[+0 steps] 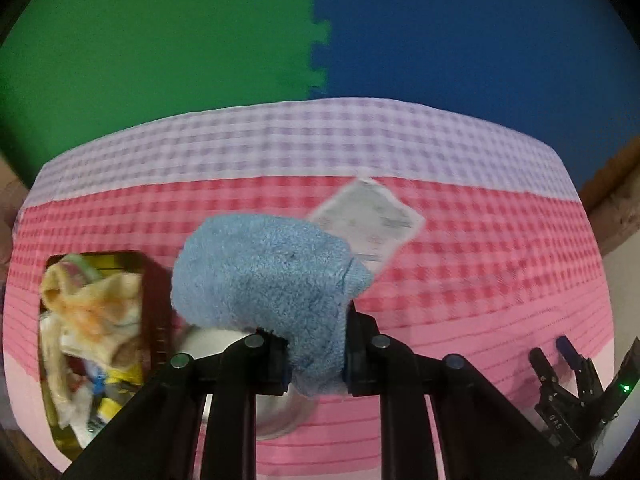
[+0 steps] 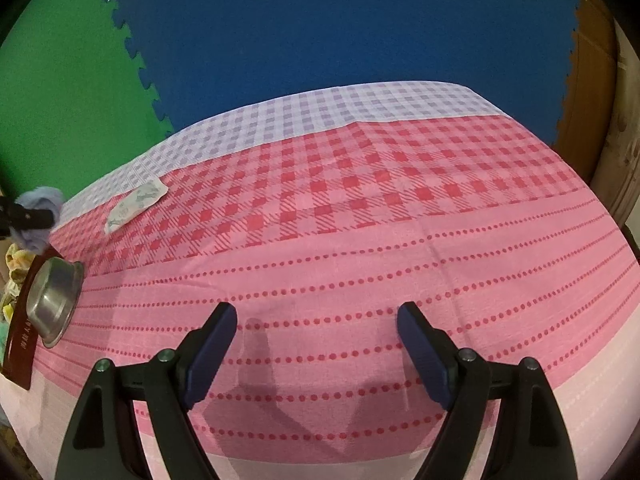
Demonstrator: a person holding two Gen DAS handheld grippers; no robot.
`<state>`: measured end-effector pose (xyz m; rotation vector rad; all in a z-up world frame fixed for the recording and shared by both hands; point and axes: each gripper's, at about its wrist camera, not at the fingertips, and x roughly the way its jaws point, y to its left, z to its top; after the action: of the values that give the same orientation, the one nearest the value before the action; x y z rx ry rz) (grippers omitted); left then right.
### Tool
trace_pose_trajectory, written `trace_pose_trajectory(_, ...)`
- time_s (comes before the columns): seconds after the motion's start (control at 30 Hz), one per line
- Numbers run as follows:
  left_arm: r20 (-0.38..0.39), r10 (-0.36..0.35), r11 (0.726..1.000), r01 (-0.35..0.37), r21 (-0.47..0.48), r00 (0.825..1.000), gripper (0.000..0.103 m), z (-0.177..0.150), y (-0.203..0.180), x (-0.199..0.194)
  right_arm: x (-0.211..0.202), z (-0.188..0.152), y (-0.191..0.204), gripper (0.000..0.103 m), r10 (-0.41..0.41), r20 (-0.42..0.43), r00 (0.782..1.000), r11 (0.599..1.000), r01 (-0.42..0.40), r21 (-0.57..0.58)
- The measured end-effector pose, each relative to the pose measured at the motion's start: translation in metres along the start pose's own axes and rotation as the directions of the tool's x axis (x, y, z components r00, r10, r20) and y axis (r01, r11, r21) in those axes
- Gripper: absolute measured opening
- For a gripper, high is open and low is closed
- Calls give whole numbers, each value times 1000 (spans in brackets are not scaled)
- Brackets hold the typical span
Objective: Organize soft objects
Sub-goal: 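Carry the light-blue towel to the tray while the right tool grasps the wet-wipe packet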
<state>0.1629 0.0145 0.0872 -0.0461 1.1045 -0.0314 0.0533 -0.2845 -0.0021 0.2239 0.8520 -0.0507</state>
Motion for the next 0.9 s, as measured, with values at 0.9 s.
trace_pose_trajectory(0.9,219,-68,992,89,-87,973,23,-41,103,-83,123,114,172,86,352,-484,801,925,-217,312)
